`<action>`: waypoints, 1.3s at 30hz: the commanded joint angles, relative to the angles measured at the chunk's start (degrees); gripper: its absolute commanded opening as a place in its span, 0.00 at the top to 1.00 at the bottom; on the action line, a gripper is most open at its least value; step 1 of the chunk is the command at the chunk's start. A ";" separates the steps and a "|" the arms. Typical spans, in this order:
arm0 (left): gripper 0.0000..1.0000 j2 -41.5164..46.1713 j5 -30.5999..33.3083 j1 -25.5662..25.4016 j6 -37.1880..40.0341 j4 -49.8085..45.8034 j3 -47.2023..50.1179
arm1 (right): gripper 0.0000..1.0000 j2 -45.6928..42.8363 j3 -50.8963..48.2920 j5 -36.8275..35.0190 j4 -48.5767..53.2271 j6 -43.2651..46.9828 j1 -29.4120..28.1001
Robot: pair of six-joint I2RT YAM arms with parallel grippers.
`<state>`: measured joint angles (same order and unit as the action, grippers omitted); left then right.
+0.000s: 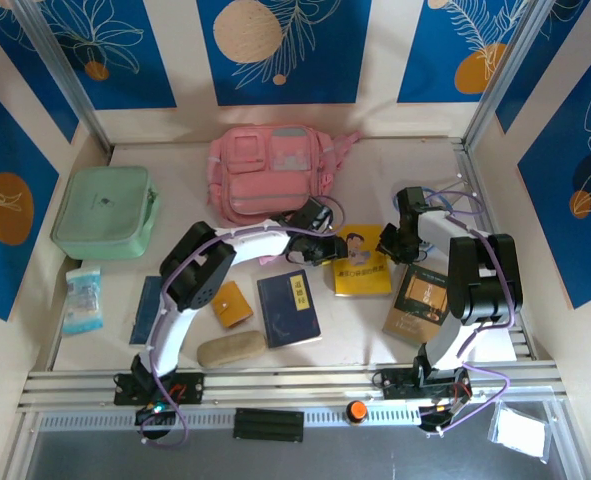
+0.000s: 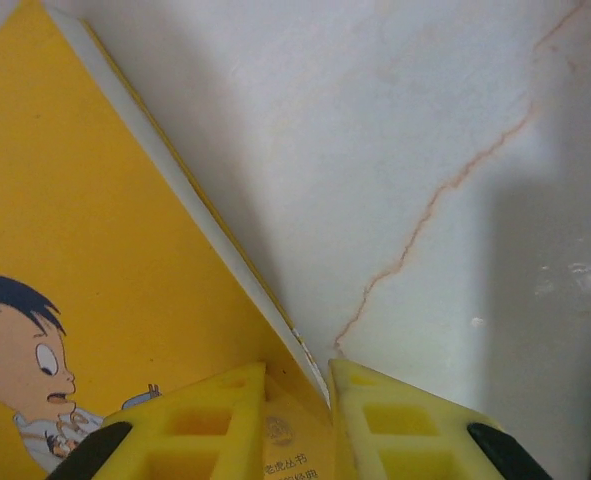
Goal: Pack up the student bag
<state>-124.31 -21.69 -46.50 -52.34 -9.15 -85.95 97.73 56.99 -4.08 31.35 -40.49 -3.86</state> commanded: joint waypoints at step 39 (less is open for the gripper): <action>1.00 26.47 -4.09 17.51 -5.45 14.30 12.41 | 0.17 -16.49 -13.96 32.58 -38.61 -22.92 -0.72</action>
<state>-102.96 -27.59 -30.94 -56.69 0.84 -75.00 81.56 44.01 19.33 3.88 -53.87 -2.74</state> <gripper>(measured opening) 0.152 0.811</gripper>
